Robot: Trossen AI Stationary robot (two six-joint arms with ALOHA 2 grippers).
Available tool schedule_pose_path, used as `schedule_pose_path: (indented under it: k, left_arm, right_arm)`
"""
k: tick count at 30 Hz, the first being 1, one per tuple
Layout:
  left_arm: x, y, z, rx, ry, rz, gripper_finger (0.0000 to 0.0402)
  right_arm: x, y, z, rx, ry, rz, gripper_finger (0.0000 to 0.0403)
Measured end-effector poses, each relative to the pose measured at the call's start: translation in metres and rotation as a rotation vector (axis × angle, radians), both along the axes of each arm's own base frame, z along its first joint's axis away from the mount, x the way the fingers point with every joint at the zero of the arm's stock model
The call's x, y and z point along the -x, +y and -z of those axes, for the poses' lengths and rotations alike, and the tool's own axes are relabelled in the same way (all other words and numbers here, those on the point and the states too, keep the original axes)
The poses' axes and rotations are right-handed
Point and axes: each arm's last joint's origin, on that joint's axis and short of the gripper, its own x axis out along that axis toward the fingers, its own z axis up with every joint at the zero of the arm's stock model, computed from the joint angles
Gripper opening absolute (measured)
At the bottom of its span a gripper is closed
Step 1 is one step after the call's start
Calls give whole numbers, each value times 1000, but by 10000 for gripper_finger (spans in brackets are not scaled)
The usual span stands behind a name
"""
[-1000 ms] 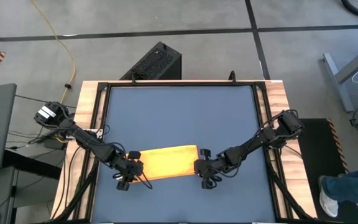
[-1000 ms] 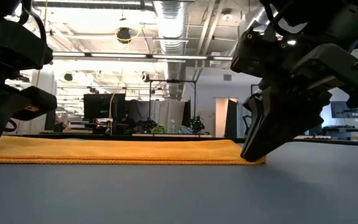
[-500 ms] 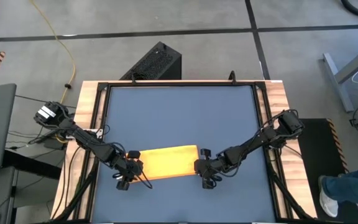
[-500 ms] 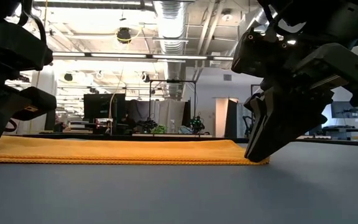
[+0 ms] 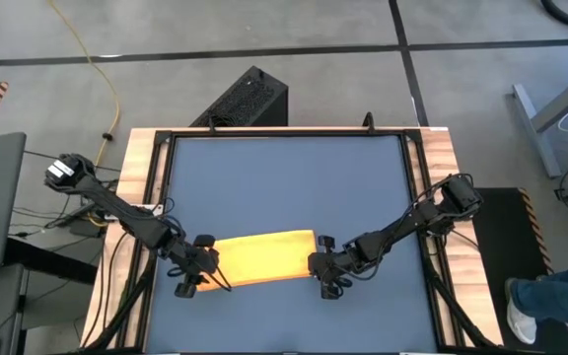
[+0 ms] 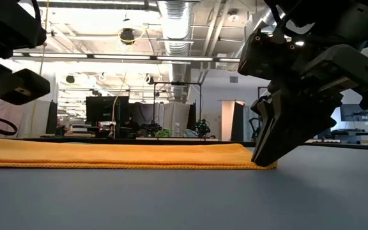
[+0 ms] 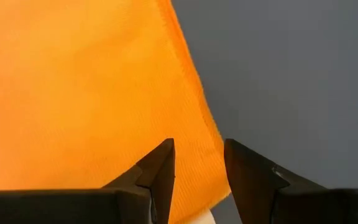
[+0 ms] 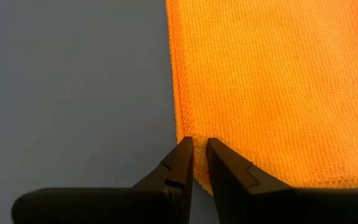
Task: Roll towel into tight, uniform cylinder
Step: Roll the orange towel
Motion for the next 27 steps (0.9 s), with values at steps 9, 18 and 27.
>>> schedule_pose_path:
  k: [9,18,27]
  left_arm:
    - [1,-5,24,30,75,-20,128]
    - [7,-14,28,58,136,8,128]
    - [9,-14,28,50,149,20,128]
  right_arm:
    - [0,0,0,-1,-1,0,76]
    - [0,0,0,-1,-2,0,76]
    - [0,0,0,0,-3,0,76]
